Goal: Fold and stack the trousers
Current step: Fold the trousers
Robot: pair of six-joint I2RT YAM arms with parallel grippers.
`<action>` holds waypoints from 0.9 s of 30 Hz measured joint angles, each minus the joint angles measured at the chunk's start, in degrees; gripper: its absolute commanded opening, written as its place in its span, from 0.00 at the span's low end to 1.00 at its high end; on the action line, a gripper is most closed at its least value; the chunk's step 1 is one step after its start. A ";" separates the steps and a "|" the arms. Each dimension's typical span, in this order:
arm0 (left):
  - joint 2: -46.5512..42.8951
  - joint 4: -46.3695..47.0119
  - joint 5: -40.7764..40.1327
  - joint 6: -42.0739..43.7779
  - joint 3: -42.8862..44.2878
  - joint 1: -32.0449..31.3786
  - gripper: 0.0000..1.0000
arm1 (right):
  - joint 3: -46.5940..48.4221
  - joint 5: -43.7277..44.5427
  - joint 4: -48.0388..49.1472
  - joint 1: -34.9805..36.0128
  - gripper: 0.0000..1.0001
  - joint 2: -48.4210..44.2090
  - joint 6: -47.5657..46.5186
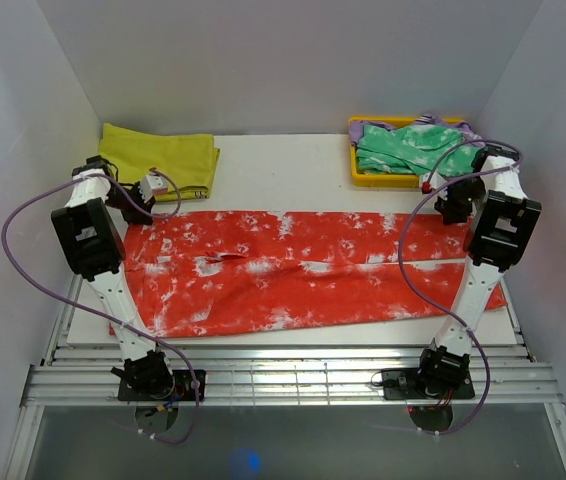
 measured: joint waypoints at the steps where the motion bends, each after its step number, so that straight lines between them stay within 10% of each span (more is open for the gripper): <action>1: 0.00 0.02 0.00 -0.22 0.00 -0.02 0.03 | 0.02 0.31 -0.94 0.07 0.39 0.17 -0.22; 5: 0.00 0.02 0.28 -2.19 0.31 -0.13 0.00 | 0.20 1.49 -3.78 0.33 0.08 0.28 -0.87; 17: -4.98 13.62 2.23 -22.75 -4.83 0.09 0.00 | 1.16 0.11 -0.74 -0.59 0.08 -2.16 5.49; 27: -32.37 36.35 7.19 -32.79 -25.03 2.93 0.00 | -7.21 -6.34 7.26 -3.48 0.08 -23.47 11.54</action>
